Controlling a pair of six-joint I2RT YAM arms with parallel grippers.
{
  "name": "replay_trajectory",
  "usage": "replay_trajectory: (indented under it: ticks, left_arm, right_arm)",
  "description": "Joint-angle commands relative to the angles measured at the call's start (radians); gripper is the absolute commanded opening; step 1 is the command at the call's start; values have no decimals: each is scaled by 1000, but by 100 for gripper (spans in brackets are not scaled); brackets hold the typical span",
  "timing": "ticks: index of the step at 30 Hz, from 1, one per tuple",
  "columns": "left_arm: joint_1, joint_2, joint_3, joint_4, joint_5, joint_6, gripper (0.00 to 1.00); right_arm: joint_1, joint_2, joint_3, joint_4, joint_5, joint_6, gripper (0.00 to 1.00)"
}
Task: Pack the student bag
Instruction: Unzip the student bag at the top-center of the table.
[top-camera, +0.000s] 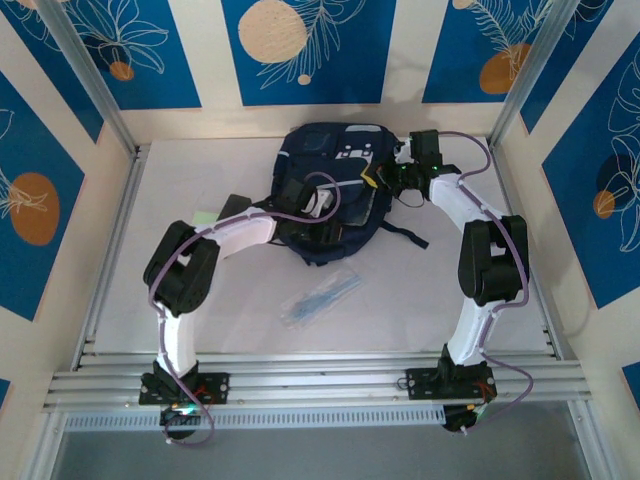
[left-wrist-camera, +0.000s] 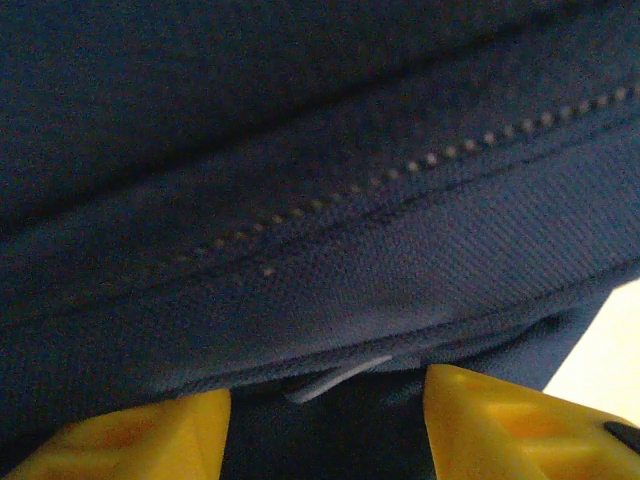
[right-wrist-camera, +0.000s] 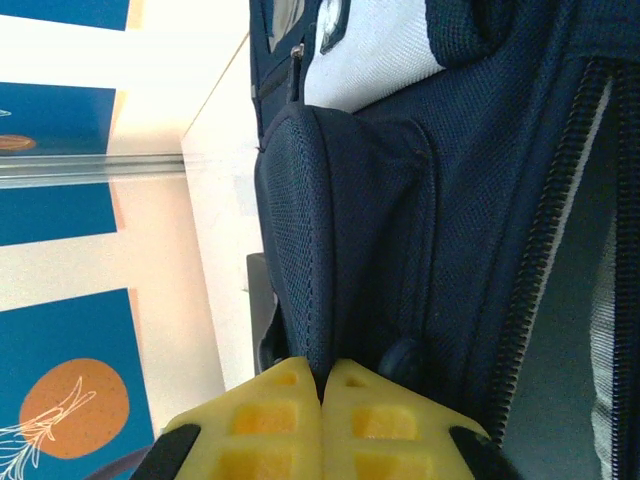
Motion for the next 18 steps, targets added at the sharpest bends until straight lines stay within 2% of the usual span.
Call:
replay_trajectory:
  ticks: [1,4,8,15,18]
  left_arm:
    - [-20,-1,29,156,141,47,50]
    - [-28,-20,24,200,211,39,47]
    - [-28,-42,29,215,247,26,39]
    - [-26,-33,58,126,131,70,39]
    - [-27,-3,89,74,79,94,33]
  right_arm:
    - [10,-24,4,87,-124,20,0]
    - [9,-18,4,90,-125,22,0]
    - [0,-12,-3,90,-126,25,0]
    - [-12,-12,-20,101,-130,30,0]
    - [-15,-12,-25,103,-135,34,0]
